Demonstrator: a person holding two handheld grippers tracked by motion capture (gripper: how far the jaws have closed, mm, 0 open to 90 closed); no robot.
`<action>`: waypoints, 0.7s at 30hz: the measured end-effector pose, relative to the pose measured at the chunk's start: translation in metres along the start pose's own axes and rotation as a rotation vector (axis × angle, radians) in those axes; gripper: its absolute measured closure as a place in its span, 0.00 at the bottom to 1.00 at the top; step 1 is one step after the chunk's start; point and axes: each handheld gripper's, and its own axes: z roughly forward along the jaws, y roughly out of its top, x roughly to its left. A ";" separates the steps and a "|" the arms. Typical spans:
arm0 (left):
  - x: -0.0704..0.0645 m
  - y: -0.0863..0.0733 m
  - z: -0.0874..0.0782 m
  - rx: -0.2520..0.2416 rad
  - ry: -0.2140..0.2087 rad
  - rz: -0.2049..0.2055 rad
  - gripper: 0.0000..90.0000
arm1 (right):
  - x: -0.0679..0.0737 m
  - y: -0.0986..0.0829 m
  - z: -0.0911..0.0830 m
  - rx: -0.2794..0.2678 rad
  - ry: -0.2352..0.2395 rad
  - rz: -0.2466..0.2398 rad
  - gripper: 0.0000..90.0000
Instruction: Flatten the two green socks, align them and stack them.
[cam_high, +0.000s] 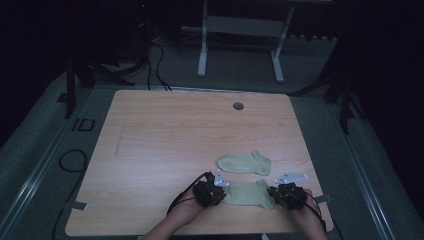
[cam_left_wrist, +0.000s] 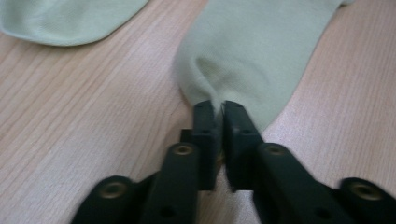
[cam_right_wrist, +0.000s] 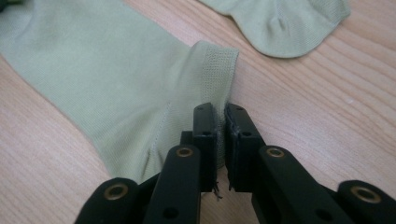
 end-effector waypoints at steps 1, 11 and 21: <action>0.000 0.000 0.000 0.000 0.000 0.000 0.96 | 0.000 0.000 0.000 0.000 0.000 0.000 0.94; 0.014 0.019 -0.026 -0.075 0.035 -0.024 0.97 | -0.013 0.026 -0.023 -0.089 -0.020 0.031 0.94; 0.052 0.050 -0.028 -0.067 0.109 -0.060 0.97 | -0.041 0.069 -0.006 -0.093 -0.038 0.071 0.94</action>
